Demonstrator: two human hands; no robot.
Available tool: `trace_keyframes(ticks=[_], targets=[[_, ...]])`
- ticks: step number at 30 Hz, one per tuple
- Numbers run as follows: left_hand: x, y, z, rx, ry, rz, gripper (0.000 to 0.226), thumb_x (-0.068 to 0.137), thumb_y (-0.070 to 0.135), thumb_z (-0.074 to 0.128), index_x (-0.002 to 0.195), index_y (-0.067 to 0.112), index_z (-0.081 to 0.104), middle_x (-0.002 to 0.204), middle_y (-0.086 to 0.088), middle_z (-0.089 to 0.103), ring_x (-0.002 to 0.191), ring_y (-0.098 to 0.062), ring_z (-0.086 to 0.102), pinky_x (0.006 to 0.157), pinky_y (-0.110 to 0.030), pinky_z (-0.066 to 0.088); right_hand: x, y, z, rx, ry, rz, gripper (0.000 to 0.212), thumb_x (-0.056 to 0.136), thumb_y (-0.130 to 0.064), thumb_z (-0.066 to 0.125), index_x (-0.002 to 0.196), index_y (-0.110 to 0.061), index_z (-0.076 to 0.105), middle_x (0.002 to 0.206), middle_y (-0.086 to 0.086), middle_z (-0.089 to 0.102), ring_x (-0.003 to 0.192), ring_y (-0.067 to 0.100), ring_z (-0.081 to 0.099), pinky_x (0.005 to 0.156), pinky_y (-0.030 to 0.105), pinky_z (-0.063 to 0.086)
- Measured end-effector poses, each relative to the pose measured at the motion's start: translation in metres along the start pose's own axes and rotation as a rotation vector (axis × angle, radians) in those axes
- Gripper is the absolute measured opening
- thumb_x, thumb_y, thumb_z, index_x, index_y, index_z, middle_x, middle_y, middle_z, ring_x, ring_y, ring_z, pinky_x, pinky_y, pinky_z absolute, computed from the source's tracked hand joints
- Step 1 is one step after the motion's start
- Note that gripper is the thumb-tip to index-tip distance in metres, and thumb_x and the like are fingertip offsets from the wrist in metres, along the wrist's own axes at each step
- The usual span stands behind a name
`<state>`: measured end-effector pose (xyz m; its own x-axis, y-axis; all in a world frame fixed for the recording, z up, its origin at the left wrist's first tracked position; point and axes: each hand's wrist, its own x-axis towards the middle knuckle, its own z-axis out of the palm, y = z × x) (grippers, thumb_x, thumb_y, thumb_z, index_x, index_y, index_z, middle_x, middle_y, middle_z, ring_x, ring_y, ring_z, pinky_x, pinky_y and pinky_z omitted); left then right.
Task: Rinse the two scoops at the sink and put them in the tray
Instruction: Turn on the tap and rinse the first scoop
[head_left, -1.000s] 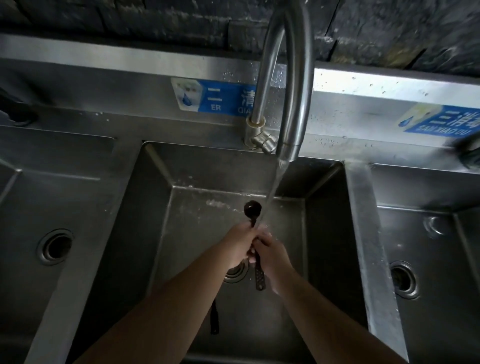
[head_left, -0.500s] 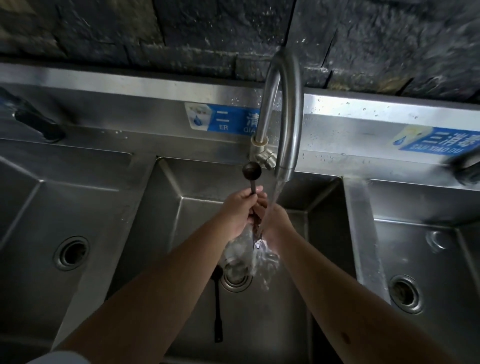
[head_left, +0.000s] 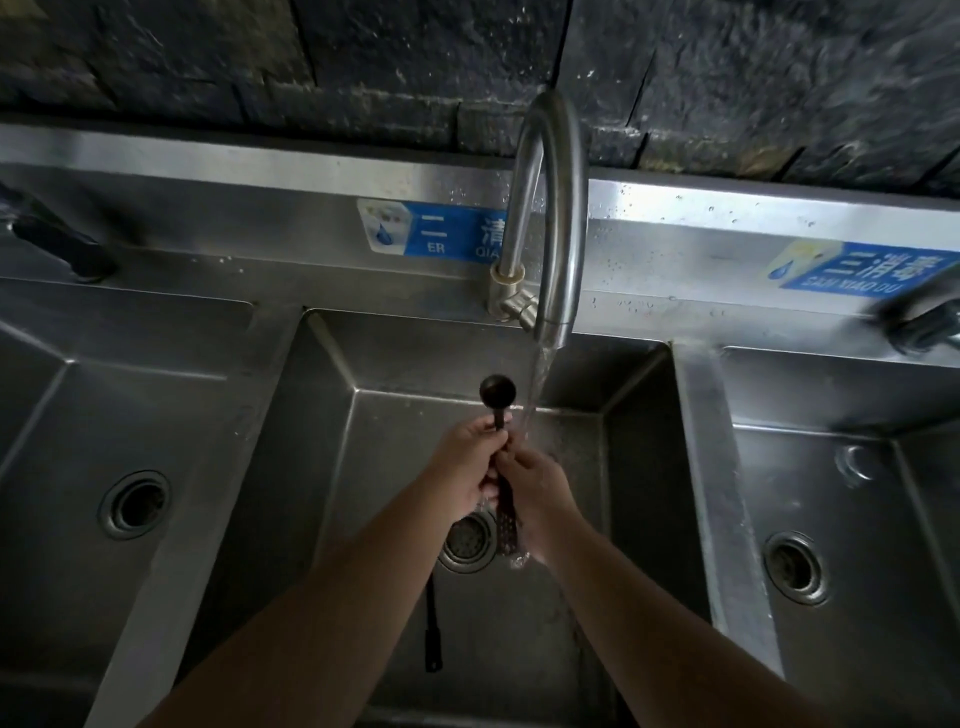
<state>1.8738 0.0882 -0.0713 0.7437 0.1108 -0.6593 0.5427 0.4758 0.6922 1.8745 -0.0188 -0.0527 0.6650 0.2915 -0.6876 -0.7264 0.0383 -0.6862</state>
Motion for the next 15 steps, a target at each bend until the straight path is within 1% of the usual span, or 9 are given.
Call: trace_keyframes(ticks=[2,3,6,8,10,12,13,15], targets=[[-0.009,-0.017,0.001,-0.006,-0.024,-0.049,0.018,0.096,0.020,0.054,0.091,0.012,0.069,0.068,-0.008,0.062,0.036,-0.012,0.039,0.030,-0.019,0.028,-0.009,0.016,-0.007,0.024,0.015,0.031,0.020,0.099,-0.009,0.050,0.102,-0.003,0.068,0.068,0.009,0.061,0.054,0.016,0.054,0.052,0.029,0.044],[-0.014,-0.025,0.001,-0.012,-0.042,-0.075,0.019,0.096,0.019,0.053,0.086,0.012,0.068,0.066,-0.007,0.061,0.037,-0.014,0.039,0.030,-0.020,0.029,-0.014,0.024,-0.011,0.031,0.021,0.052,0.020,0.099,-0.009,0.050,0.103,-0.005,0.068,0.067,0.008,0.061,0.053,0.016,0.054,0.051,0.029,0.043],[-0.026,-0.045,-0.003,-0.036,-0.058,-0.149,0.018,0.097,0.013,0.049,0.088,0.008,0.064,0.069,-0.009,0.062,0.039,-0.016,0.045,0.032,-0.024,0.034,-0.032,0.045,-0.022,-0.012,0.069,0.128,0.021,0.098,-0.013,0.052,0.102,-0.015,0.072,0.067,0.006,0.066,0.053,0.014,0.056,0.052,0.027,0.045],[-0.034,-0.057,-0.005,-0.027,-0.016,-0.181,0.012,0.097,0.010,0.051,0.091,0.006,0.061,0.072,-0.008,0.064,0.045,-0.015,0.054,0.037,-0.026,0.040,-0.041,0.057,-0.028,-0.143,0.106,0.129,0.020,0.095,-0.016,0.056,0.091,-0.020,0.075,0.069,0.006,0.069,0.054,0.013,0.058,0.054,0.028,0.048],[-0.040,-0.068,-0.005,-0.029,0.041,-0.203,0.009,0.095,0.010,0.056,0.090,0.006,0.061,0.075,-0.008,0.065,0.057,-0.018,0.059,0.045,-0.027,0.045,-0.049,0.066,-0.032,-0.375,0.148,0.081,0.014,0.090,-0.022,0.063,0.081,-0.024,0.075,0.067,0.002,0.071,0.055,0.012,0.061,0.057,0.030,0.050],[-0.045,-0.075,-0.006,-0.020,0.096,-0.202,0.008,0.093,0.009,0.059,0.088,0.006,0.064,0.076,-0.008,0.066,0.064,-0.019,0.061,0.054,-0.029,0.046,-0.053,0.073,-0.032,-0.588,0.190,0.029,0.005,0.085,-0.029,0.068,0.082,-0.031,0.071,0.067,-0.002,0.073,0.054,0.007,0.064,0.054,0.024,0.051],[-0.047,-0.077,-0.007,-0.010,0.102,-0.193,0.008,0.093,0.007,0.059,0.086,0.006,0.064,0.076,-0.008,0.066,0.064,-0.018,0.060,0.056,-0.029,0.044,-0.055,0.075,-0.032,-0.647,0.201,0.007,0.005,0.085,-0.030,0.068,0.084,-0.035,0.069,0.066,-0.003,0.073,0.052,0.004,0.064,0.050,0.020,0.048],[-0.052,-0.080,-0.008,0.002,0.068,-0.171,0.012,0.093,0.006,0.058,0.083,0.008,0.063,0.073,-0.008,0.063,0.061,-0.018,0.057,0.055,-0.029,0.040,-0.057,0.080,-0.030,-0.653,0.201,0.013,0.008,0.089,-0.029,0.065,0.085,-0.035,0.069,0.065,-0.004,0.073,0.049,0.002,0.063,0.048,0.017,0.046]])
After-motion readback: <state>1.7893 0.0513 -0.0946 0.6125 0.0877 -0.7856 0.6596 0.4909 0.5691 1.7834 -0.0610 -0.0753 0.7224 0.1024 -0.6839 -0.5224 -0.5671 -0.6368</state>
